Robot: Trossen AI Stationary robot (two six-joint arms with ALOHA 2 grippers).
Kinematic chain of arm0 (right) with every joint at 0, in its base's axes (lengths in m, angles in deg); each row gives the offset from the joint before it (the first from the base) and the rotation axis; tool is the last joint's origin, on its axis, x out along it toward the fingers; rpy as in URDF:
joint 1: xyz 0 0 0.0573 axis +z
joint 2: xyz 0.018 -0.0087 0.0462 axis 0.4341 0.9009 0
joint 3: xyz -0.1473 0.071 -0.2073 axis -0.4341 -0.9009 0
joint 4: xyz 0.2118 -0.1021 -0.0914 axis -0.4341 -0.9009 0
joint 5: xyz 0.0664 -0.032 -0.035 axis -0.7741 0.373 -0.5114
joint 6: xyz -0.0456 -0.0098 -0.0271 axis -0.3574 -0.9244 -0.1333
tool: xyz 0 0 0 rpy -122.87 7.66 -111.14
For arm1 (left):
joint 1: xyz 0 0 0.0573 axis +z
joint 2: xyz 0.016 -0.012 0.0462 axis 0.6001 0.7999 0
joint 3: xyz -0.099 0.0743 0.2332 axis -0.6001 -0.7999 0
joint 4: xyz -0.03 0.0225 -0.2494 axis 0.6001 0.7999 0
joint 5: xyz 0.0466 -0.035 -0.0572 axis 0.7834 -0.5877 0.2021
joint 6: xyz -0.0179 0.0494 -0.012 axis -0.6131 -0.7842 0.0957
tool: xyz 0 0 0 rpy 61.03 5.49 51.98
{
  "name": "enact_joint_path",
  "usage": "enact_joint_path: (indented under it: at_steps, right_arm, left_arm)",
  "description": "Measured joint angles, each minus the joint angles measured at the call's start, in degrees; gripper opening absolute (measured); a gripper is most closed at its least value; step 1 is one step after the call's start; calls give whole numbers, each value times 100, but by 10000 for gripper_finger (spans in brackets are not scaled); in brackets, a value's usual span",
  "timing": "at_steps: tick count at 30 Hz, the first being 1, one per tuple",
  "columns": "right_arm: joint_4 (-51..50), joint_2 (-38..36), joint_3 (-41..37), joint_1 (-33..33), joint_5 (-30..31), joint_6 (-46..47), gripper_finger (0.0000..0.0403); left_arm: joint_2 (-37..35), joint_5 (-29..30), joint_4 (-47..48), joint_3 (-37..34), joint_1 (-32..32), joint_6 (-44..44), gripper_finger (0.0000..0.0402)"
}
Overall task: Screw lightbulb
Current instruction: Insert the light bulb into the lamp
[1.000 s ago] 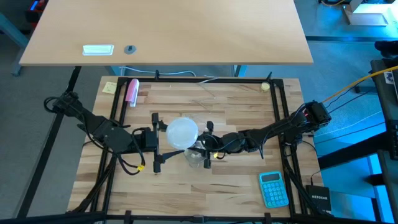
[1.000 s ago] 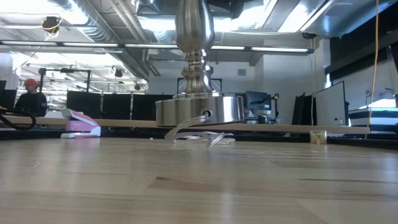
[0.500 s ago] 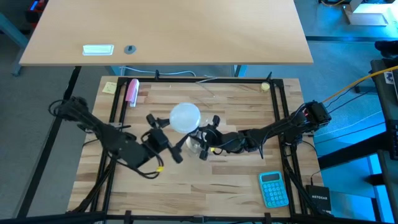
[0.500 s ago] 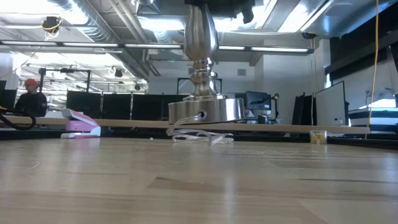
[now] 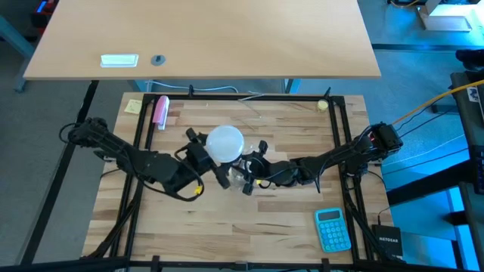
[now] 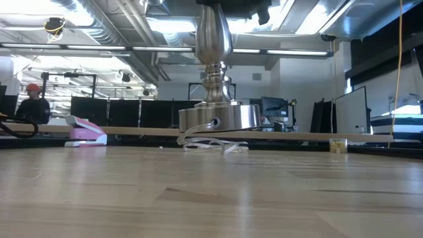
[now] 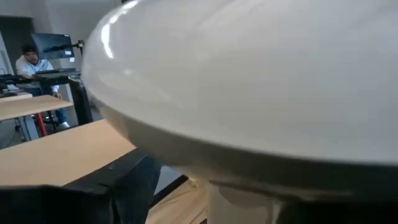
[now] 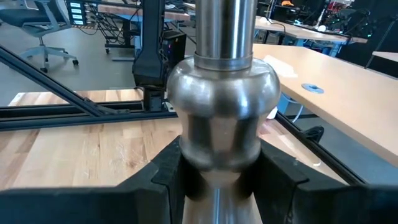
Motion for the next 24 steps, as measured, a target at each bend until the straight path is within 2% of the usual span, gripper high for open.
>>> enact_joint_path:
  at_steps: [4, 10, 11, 14, 18, 24]
  right_arm:
    - [-2, 2, -2, -2, 0, 0, 138]
    - [7, 7, -4, -2, 13, 4, 138]
    - [17, 7, -4, -2, 23, -2, 138]
    - [23, 7, -4, -2, 28, -20, 138]
    - [87, 4, -6, 0, -177, -63, 138]
    - [87, -256, -26, 48, -1335, -127, 138]
  left_arm:
    - [0, -2, -5, 0, 5, -74, 268]
    - [1, -34, 8, 0, 7, -162, 152]
    - [2, -49, 23, 0, 7, -167, 145]
    - [4, -126, 48, 0, -12, -226, 145]
    - [2, -544, 128, 0, -18, -303, 145]
    - [-26, -1176, 86, 26, -126, -358, 145]
